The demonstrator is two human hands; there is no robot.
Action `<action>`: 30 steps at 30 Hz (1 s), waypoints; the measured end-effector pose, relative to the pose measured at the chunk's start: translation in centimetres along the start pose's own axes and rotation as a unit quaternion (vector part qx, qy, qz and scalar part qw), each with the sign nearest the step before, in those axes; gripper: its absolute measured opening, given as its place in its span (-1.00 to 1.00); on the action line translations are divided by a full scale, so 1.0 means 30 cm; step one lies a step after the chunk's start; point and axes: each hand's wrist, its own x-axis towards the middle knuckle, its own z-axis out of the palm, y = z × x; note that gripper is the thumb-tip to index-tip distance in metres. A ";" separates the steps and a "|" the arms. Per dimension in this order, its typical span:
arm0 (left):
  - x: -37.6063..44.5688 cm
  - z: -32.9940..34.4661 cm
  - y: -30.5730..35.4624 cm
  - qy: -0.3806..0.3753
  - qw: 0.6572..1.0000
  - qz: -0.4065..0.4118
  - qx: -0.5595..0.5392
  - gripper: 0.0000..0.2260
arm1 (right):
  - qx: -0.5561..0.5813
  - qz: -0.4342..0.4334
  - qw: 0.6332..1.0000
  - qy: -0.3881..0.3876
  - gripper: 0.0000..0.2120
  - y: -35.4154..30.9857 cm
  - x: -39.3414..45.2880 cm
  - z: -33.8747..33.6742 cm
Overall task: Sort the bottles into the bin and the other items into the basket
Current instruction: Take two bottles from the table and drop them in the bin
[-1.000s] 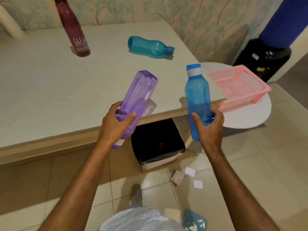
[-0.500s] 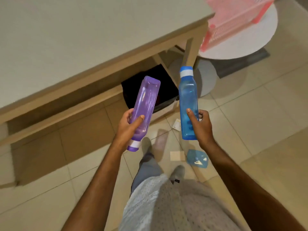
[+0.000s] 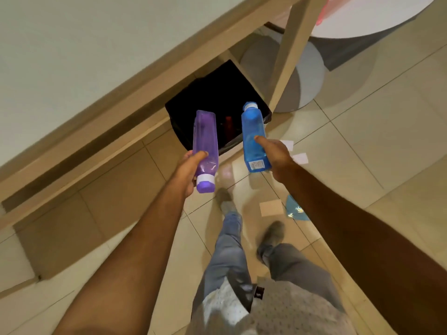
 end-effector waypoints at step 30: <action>0.509 0.029 0.072 0.092 0.924 0.141 0.343 -0.57 | -0.175 -0.051 0.983 -0.029 -0.51 0.076 0.455 0.265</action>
